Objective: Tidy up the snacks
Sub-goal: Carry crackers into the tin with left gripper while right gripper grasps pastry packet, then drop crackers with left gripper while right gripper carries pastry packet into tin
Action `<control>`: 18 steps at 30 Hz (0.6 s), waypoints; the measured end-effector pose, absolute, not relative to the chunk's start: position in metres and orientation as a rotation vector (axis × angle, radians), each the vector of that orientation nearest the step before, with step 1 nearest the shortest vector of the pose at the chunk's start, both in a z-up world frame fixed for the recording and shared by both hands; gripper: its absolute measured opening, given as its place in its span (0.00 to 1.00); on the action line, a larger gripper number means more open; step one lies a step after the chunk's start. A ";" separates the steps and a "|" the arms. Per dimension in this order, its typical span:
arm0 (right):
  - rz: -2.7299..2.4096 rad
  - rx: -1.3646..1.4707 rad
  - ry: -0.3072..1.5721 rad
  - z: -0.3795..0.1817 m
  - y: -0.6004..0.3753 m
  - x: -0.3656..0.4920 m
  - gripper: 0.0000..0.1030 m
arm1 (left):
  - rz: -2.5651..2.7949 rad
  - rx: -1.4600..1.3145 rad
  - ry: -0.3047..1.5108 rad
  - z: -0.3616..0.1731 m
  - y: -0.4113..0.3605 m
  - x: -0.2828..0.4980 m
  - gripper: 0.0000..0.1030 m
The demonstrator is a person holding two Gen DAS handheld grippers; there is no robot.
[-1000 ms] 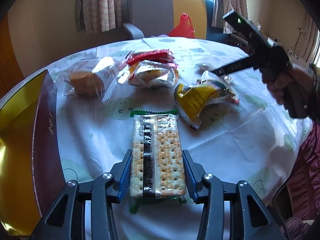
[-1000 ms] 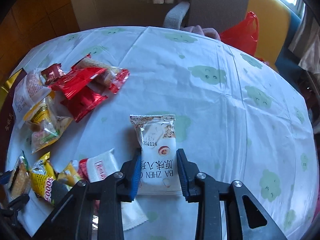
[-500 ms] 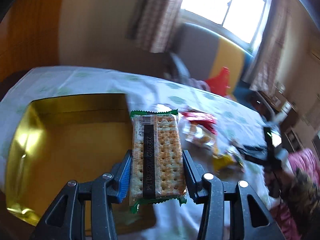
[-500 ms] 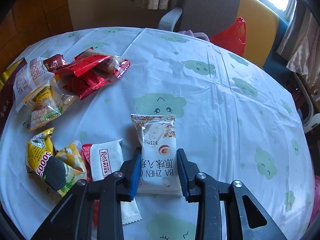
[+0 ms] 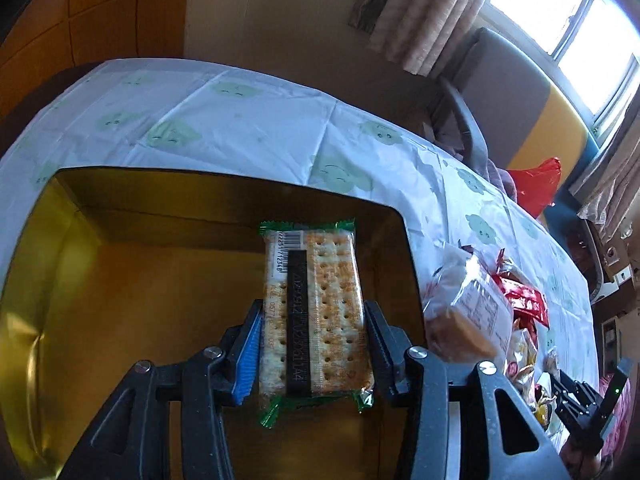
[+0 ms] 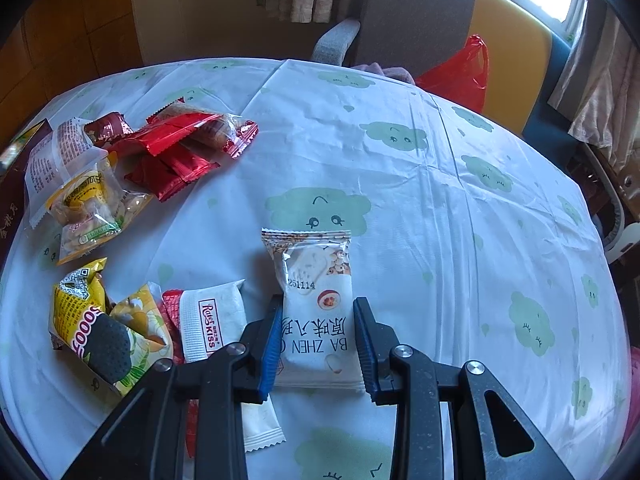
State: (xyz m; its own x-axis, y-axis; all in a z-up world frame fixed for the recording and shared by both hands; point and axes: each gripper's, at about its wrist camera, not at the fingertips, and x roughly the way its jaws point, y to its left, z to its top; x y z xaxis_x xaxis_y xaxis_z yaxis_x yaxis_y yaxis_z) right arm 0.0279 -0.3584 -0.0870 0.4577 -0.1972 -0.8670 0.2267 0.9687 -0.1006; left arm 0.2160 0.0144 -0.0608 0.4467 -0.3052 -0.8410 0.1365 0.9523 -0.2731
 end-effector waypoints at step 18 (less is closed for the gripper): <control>-0.322 0.042 1.022 -0.086 -0.353 0.022 0.33 | -0.063 -0.042 0.873 -0.019 0.050 0.104 0.55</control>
State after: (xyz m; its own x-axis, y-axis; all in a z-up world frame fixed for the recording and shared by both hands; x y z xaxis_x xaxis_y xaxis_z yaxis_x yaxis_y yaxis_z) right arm 0.0222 -0.3535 -0.0855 0.4787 -0.2445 -0.8433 0.2834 0.9521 -0.1151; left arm 0.1041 0.0504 -0.0189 0.6407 -0.0729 -0.7643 0.0381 0.9973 -0.0632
